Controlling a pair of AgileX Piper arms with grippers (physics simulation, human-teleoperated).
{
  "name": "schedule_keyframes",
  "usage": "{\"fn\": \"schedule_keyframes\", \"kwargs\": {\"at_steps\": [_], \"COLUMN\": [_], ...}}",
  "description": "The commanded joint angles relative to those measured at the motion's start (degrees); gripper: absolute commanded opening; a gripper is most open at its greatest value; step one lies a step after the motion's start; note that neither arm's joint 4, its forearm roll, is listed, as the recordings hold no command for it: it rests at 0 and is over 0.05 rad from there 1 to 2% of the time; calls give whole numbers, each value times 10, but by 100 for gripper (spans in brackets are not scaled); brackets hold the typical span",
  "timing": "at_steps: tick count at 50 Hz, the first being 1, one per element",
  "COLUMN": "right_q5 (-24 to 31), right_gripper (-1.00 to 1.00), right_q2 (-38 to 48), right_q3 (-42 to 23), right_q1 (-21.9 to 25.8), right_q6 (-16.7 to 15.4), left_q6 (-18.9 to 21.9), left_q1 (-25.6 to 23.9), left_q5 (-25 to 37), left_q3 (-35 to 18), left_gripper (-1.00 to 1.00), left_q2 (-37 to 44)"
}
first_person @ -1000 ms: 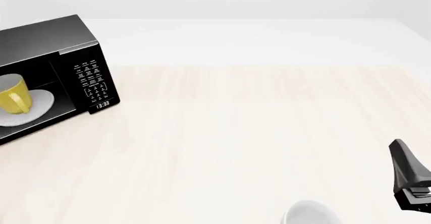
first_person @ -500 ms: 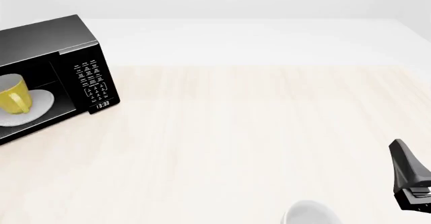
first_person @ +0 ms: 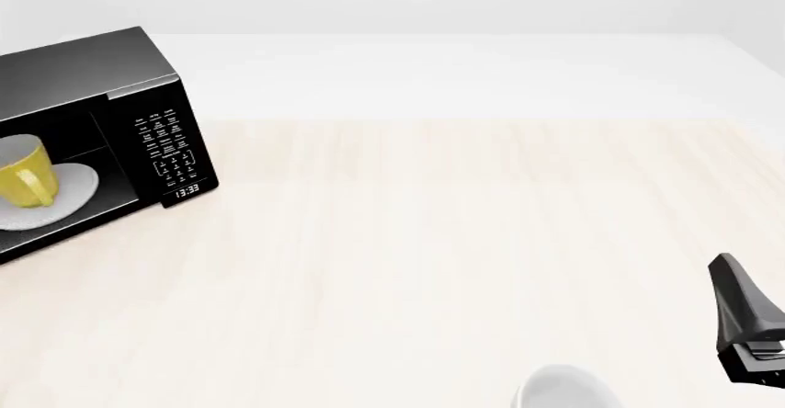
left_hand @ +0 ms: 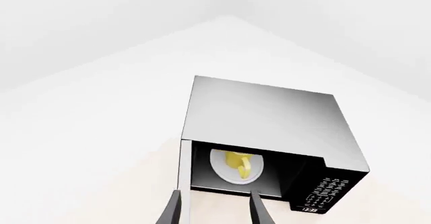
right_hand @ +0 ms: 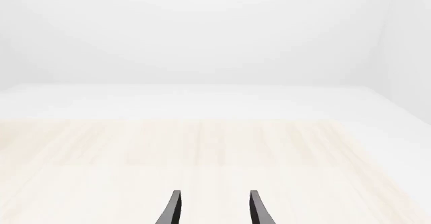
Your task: Put the yellow and white mug in the microwave and close it.
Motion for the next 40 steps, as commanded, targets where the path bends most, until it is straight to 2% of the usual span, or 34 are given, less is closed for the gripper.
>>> {"fn": "schedule_keyframes", "kwargs": {"at_steps": [1,10,16,40], "right_q5": [0,0,0,0], "right_gripper": [100,100,100,100], "right_q2": [-1,-1,-1,-1], "right_q3": [1,1,1,1], "right_q1": [0,0,0,0], "right_q6": [0,0,0,0], "left_q6": [-20,-20,-25,-2], "left_q1": [58,123,135,223], "left_q5": [-1,-15,-18,-36], "left_q3": [4,-1,0,2], "left_gripper": [100,100,100,100], "left_q2": [7,33,46,100]}}
